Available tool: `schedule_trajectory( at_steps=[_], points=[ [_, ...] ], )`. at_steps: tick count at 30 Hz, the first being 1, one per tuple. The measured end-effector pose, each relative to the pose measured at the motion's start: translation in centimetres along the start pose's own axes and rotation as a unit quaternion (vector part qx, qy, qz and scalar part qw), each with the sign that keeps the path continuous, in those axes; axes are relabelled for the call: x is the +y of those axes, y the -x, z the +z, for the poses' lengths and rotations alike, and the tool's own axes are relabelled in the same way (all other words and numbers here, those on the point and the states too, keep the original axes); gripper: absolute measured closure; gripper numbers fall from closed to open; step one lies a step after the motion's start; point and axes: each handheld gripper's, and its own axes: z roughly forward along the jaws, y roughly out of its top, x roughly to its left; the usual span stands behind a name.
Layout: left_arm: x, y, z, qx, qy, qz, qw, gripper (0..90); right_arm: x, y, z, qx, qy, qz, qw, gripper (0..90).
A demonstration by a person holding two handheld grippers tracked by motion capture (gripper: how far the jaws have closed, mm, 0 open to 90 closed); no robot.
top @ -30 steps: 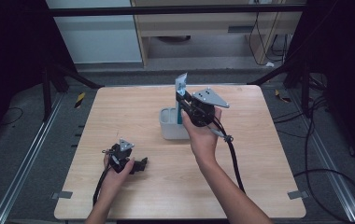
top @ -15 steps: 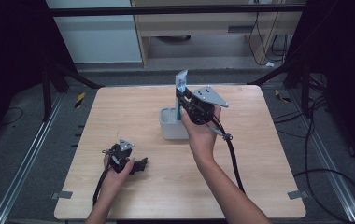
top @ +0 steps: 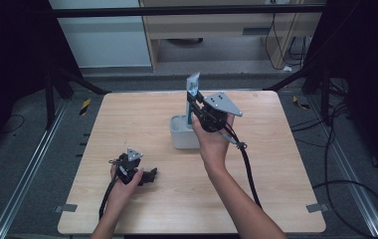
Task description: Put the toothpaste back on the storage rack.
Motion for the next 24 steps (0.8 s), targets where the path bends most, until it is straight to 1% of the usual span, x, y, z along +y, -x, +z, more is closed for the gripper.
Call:
schedule_trajectory(
  at_steps=[2, 6, 8, 10, 17, 24],
  points=[
    [0.0, 0.0, 0.0, 0.0, 0.0, 0.0, 1.0, 0.0, 0.0, -0.1, 0.0, 0.0, 0.005, -0.008, 1.0, 74.9],
    [0.0, 0.0, 0.0, 0.0, -0.001, 0.001, 1.0, 0.0, -0.1, 0.1, 0.3, 0.003, 0.006, -0.007, 1.0, 74.9],
    [0.0, 0.0, 0.0, 0.0, -0.001, 0.001, 1.0, 0.0, -0.3, 0.3, 0.4, 0.0, 0.006, -0.01, 0.9999, 74.9],
    [0.0, 0.0, 0.0, 0.0, -0.001, 0.001, 1.0, 0.0, -0.4, 0.5, 0.5, 0.0, 0.007, -0.008, 0.9999, 74.9],
    [0.0, 0.0, 0.0, 0.0, -0.001, 0.001, 1.0, 0.0, -0.9, 1.0, 1.2, -0.007, 0.013, -0.018, 0.9997, 74.9],
    [0.0, 0.0, 0.0, 0.0, -0.001, 0.001, 1.0, 0.0, -1.4, 1.3, 1.9, -0.012, 0.013, -0.011, 0.9998, 74.9]
  ],
)
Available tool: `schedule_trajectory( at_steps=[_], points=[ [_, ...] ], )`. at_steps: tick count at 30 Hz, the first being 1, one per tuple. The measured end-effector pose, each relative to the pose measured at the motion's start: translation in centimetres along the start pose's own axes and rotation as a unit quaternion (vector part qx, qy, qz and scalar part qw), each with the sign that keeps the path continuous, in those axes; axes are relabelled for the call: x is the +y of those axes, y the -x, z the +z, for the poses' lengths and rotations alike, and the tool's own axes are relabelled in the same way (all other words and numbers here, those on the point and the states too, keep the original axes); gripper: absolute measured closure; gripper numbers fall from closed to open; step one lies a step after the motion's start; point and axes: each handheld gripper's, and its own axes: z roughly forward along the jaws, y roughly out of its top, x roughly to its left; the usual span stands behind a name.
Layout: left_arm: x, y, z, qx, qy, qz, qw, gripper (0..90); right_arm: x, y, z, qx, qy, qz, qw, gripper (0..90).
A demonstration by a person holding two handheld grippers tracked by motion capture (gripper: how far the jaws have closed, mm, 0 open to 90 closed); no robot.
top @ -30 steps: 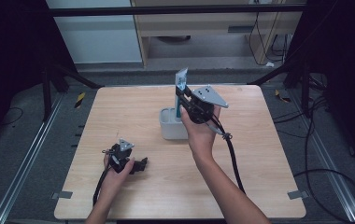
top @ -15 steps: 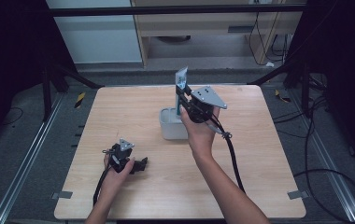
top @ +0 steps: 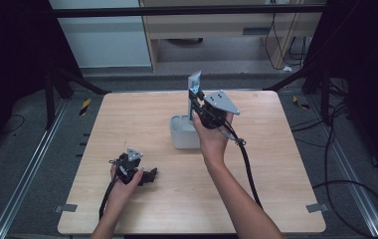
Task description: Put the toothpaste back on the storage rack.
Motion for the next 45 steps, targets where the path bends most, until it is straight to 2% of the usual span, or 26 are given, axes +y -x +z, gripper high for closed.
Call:
schedule_trajectory(
  at_steps=[6, 11, 22, 34, 38, 45],
  points=[
    [0.0, 0.0, 0.0, 0.0, 0.0, 0.0, 1.0, 0.0, -0.5, 0.6, 0.6, -0.004, -0.003, 0.004, 1.0, 74.9],
    [0.0, 0.0, 0.0, 0.0, 0.0, 0.0, 1.0, 0.0, -1.3, 0.5, 0.8, 0.0, -0.012, 0.003, 0.9999, 74.9],
    [0.0, 0.0, 0.0, 0.0, 0.0, 0.0, 1.0, 0.0, -3.6, 0.9, 1.9, -0.002, -0.045, 0.0, 0.999, 74.9],
    [0.0, 0.0, 0.0, 0.0, 0.0, 0.0, 1.0, 0.0, -6.1, 1.3, 2.2, 0.0, -0.081, -0.004, 0.9967, 74.8],
    [0.0, 0.0, 0.0, 0.0, 0.0, 0.0, 1.0, 0.0, -6.5, 1.5, 2.2, -0.002, -0.087, 0.005, 0.9962, 74.8],
    [0.0, 0.0, 0.0, 0.0, 0.0, 0.0, 1.0, 0.0, -6.8, 1.5, 2.4, -0.001, -0.094, 0.002, 0.9956, 74.7]
  ],
)
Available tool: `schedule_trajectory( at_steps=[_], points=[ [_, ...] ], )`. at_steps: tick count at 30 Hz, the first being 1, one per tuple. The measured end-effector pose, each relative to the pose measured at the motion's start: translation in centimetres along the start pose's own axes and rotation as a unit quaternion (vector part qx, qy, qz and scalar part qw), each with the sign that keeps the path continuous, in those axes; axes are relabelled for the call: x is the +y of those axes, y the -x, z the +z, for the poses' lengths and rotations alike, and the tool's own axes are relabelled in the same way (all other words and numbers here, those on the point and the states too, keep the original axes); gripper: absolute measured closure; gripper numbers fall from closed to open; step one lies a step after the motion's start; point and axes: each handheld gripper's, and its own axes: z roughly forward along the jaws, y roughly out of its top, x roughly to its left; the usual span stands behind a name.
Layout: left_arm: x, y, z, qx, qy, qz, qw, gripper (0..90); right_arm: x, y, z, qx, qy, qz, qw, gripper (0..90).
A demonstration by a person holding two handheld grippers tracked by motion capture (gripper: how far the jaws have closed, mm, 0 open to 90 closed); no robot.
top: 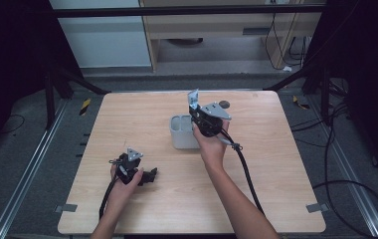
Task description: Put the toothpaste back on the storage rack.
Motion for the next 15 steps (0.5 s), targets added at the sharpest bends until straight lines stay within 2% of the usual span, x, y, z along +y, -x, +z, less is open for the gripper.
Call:
schedule_trajectory(
  at_steps=[15],
  points=[
    [0.0, 0.0, 0.0, 0.0, 0.0, 0.0, 1.0, 0.0, -0.84, 0.0, 0.63, 0.004, -0.021, 0.001, 0.9998, 74.6]
  ],
)
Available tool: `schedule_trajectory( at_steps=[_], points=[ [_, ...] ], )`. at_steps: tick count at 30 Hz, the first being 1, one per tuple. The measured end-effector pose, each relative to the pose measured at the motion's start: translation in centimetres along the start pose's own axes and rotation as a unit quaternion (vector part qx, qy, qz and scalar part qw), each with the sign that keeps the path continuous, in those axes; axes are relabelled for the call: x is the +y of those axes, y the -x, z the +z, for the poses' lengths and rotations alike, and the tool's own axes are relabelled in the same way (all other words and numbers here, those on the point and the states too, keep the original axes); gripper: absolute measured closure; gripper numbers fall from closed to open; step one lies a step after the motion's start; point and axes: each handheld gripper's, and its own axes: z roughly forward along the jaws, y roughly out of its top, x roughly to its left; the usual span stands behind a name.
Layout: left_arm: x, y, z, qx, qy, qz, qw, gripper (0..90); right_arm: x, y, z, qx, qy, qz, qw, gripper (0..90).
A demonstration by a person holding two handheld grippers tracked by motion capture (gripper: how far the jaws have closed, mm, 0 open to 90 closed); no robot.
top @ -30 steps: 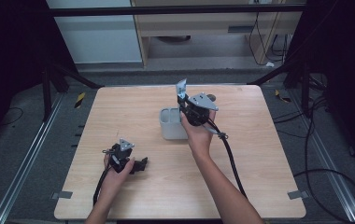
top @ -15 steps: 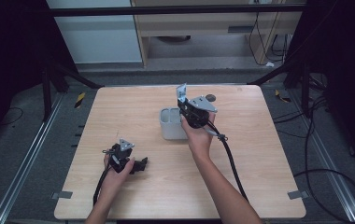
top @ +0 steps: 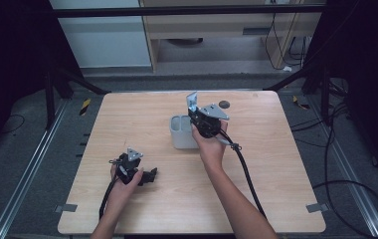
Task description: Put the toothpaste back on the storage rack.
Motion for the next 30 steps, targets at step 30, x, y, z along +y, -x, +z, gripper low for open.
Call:
schedule_trajectory(
  at_steps=[30],
  points=[
    [0.01, -0.01, 0.01, 0.0, 0.0, 0.0, 1.0, 0.0, -0.79, -0.12, 0.68, 0.008, -0.029, 0.009, 0.9995, 74.4]
  ],
)
